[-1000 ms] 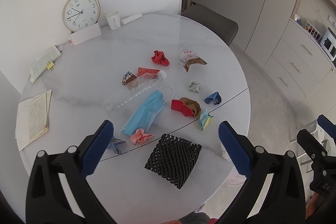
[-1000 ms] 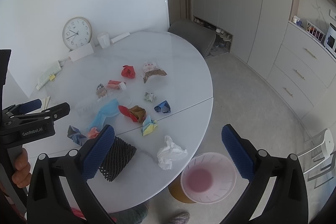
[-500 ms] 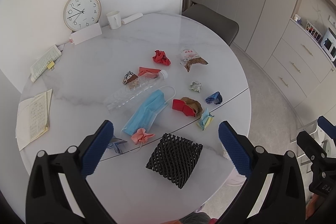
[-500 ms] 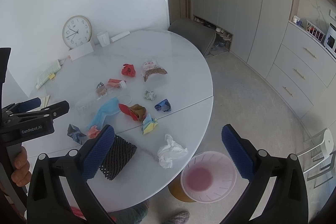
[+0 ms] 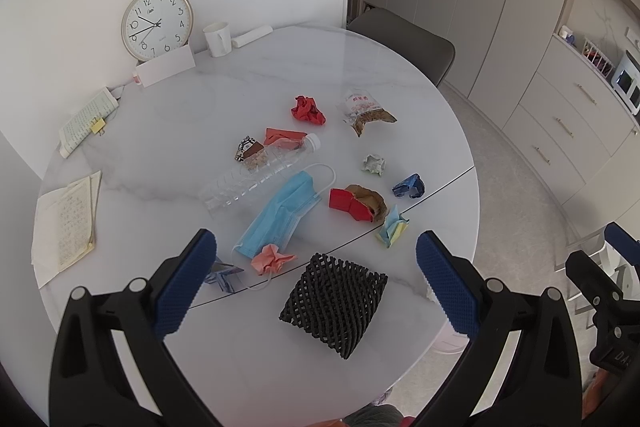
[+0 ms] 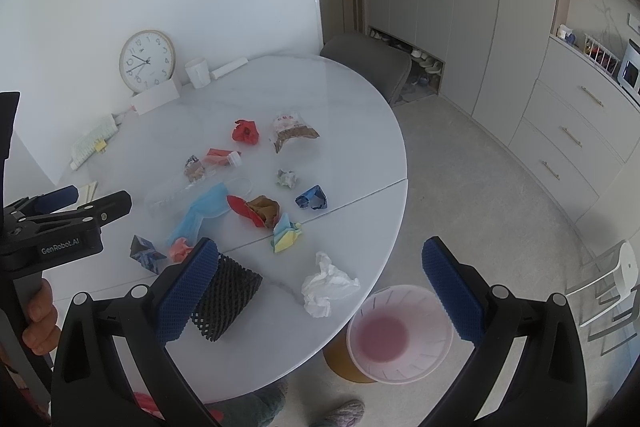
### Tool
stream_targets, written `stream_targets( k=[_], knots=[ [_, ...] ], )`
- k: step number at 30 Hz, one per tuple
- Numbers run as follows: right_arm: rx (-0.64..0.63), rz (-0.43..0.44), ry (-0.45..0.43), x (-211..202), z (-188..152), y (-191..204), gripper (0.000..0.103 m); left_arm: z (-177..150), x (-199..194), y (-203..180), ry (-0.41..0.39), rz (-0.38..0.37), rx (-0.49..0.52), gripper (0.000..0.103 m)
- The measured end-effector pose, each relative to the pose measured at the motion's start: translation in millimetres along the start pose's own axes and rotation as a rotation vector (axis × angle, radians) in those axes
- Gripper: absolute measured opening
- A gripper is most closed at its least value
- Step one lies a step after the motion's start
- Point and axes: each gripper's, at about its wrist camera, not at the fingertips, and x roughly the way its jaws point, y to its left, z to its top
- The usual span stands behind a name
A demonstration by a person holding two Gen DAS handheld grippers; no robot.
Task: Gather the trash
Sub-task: 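Grasp the black foam mesh net with the left gripper while the right gripper grasps the white tissue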
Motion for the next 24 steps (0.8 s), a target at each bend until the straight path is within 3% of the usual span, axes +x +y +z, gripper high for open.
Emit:
stream_targets(
  k=[6, 14, 19, 24],
  knots=[
    [0.009, -0.004, 0.009, 7, -3, -3, 0.101, -3, 5, 1, -0.011, -0.029, 0.046, 0.096],
    [0.095, 0.015, 0.084, 50, -32, -21, 0.101, -28, 37, 12, -0.006, -0.171, 0.101, 0.096],
    [0.156, 0.031, 0.165, 85, -55, -29, 0.101, -61, 83, 2, 0.1, -0.232, 0.216, 0.096],
    [0.173, -0.013, 0.235, 116, -74, -29, 0.101, -84, 136, -15, 0.225, -0.283, 0.266, 0.096]
  ],
)
